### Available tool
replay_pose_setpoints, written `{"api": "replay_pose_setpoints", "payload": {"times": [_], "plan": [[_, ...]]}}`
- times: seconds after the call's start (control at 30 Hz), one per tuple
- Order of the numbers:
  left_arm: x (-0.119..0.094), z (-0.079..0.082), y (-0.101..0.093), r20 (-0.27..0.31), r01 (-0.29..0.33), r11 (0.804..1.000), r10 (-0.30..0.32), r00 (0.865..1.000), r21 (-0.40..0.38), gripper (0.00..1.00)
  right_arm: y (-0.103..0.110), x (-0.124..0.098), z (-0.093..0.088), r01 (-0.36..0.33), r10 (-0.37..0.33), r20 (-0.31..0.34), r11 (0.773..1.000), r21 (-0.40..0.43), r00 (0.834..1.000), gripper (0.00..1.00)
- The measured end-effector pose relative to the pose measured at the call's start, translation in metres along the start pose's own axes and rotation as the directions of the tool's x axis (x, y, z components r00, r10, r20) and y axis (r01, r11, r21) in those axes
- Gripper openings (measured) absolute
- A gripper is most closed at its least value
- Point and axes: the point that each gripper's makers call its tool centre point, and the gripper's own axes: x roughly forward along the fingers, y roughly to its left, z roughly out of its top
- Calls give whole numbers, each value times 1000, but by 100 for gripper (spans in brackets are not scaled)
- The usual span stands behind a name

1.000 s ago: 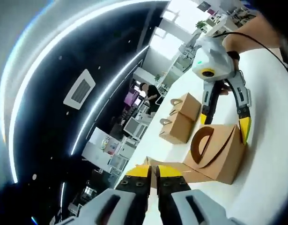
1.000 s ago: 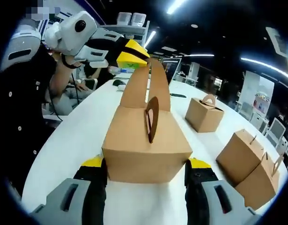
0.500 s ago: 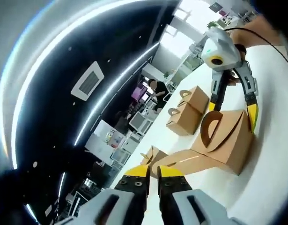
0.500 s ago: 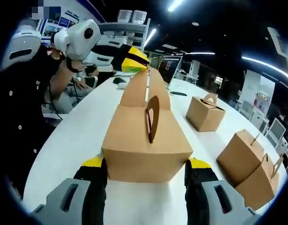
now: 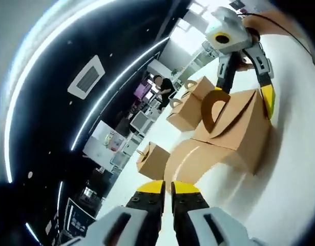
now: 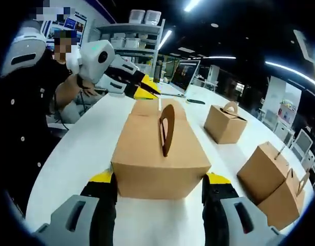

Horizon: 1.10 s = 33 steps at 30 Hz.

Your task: Pick up one paper box from the group, open the paper box, and remove the item inside

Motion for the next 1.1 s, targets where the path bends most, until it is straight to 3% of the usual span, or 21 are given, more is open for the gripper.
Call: {"api": "replay_pose_setpoints", "payload": {"times": [0.4,0.53,1.1], "plan": [[21,-12,-35,-21,88,995,-87,996,42,7,1,1,1,-1,1,2,1000,0,1000,67],[26,-10,-49,-24,119,991,-118,993,68,7,0,1,1,-3,3,2,1000,-1,1000,67],[34,2,-72,-18,180,971,-180,984,155,8,0,3,2,-10,10,-5,1000,-11,1000,67]]}}
